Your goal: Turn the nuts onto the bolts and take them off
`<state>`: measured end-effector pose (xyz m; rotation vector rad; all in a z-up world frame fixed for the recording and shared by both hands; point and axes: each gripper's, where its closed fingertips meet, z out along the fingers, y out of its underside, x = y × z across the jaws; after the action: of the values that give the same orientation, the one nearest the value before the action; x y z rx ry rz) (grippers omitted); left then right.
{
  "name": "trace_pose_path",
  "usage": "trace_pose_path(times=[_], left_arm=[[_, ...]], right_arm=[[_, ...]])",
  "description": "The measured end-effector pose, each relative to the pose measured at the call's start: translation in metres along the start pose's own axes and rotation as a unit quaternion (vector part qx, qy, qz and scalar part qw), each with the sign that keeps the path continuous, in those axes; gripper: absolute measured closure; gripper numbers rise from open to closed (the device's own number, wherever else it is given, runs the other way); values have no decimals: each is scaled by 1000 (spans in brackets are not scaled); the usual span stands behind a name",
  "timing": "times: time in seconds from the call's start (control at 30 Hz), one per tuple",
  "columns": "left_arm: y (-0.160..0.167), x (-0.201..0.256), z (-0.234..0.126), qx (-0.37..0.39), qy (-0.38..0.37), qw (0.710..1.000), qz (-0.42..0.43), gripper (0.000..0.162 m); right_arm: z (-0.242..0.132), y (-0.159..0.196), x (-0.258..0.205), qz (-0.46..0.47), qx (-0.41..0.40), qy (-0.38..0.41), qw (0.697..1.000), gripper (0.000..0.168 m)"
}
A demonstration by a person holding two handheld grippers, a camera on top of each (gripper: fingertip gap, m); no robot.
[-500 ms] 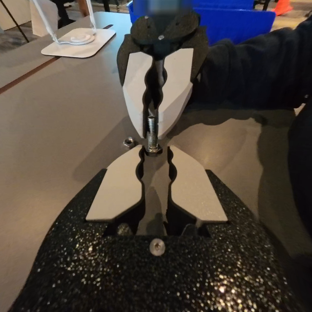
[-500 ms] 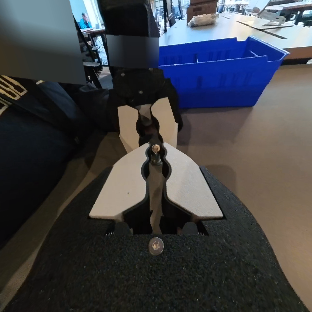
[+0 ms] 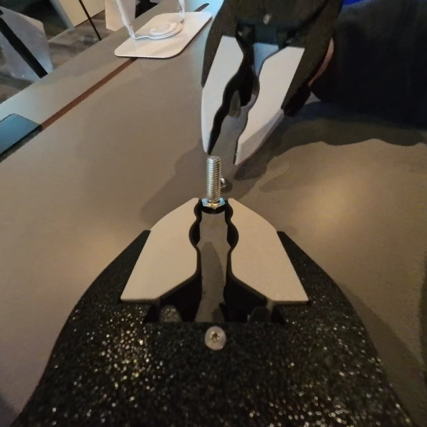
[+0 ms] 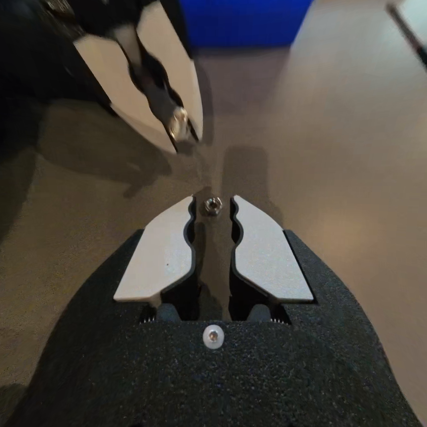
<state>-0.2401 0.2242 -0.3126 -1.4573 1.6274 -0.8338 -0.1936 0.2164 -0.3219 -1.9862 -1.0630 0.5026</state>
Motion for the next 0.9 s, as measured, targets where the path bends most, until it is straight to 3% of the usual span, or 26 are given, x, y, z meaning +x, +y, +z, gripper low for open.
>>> trace_pose_path(times=[0.2,0.53,0.67,0.8,0.9], left_arm=[[-11,-15,7,44,-16,999,11,144],[-19,-9,13,79,20,996,47,144],[-12,-5,13,53,53,997,14,144],[-3,5,14,19,111,994,-8,144],[4,14,17,-10,140,990,1,144]], right_arm=[[20,23,-4,40,-74,-24,996,135],[26,20,3,41,-46,3,998,150],[8,-3,8,10,54,36,998,150],[-13,-39,-12,-12,207,-6,978,150],[-17,-47,-22,-8,246,-47,968,150]])
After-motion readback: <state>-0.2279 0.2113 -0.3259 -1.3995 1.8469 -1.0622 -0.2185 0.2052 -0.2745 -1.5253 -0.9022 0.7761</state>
